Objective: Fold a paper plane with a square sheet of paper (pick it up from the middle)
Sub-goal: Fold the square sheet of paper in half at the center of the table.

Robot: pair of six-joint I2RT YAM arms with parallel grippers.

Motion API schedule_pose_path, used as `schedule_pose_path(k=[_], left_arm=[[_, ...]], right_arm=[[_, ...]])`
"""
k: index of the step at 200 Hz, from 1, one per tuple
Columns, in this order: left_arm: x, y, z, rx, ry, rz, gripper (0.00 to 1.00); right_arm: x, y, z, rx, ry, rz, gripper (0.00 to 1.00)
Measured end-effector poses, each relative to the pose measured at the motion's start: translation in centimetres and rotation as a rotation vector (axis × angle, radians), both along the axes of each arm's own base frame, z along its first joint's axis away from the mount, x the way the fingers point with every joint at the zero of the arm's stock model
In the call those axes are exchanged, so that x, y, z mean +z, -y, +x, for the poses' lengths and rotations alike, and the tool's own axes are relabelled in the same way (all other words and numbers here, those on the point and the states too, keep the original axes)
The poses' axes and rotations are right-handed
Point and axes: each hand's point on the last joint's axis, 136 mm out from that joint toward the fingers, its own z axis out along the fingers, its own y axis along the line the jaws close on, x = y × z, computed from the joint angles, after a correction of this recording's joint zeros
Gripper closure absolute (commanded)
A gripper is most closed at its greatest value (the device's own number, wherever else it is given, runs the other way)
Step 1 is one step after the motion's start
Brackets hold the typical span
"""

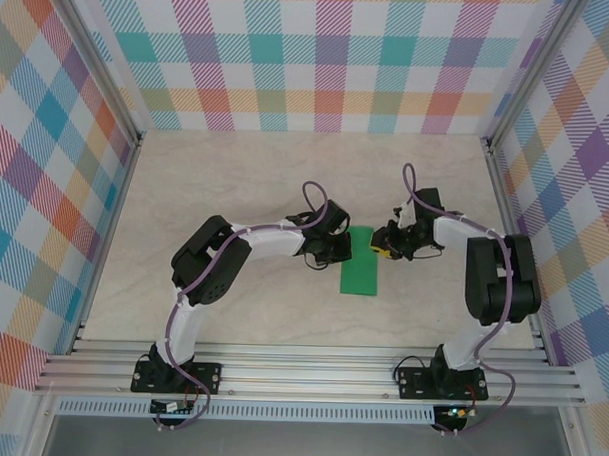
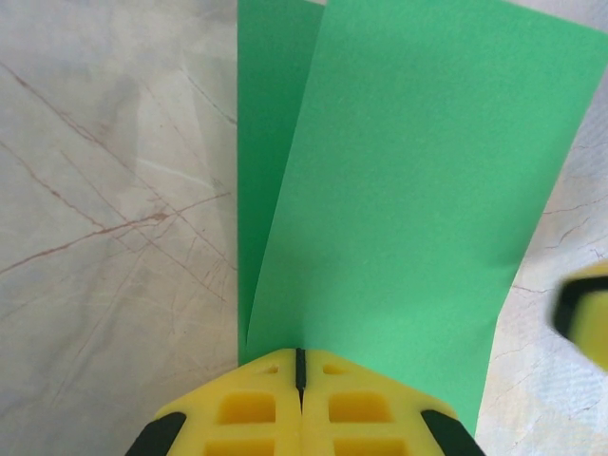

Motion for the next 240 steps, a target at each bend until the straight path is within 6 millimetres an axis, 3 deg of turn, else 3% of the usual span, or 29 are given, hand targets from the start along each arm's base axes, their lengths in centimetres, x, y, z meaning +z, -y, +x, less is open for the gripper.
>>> schedule_pose_path(k=[36,66,107,149,197,240], left_arm=[[0.0,0.0,0.0,-0.009,0.006,0.002,1.00],[0.0,0.0,0.0,-0.013,0.007,0.002,1.00],[0.0,0.1,0.0,-0.013,0.006,0.002,1.00],[0.0,0.1,0.0,-0.013,0.005,0.003,1.00],[0.0,0.1,0.0,-0.016,0.006,0.004,1.00],[0.0,0.1,0.0,-0.016,0.006,0.004,1.00]], right_arm=[[-2.3,0.2,0.0,-0.014,-0.051,-0.019,0.76],[-2.3,0.3,0.0,-0.017,-0.051,-0.017,0.75],[-0.8,0.2,0.3,-0.015,-0.013,-0.008,0.75],[1.2,-0.4,2.8,-0.002,0.067,0.021,0.75],[-2.2,0.1,3.0,-0.024,-0.001,0.011,0.75],[-2.0,0.2,3.2,-0.036,0.003,0.022,0.74]])
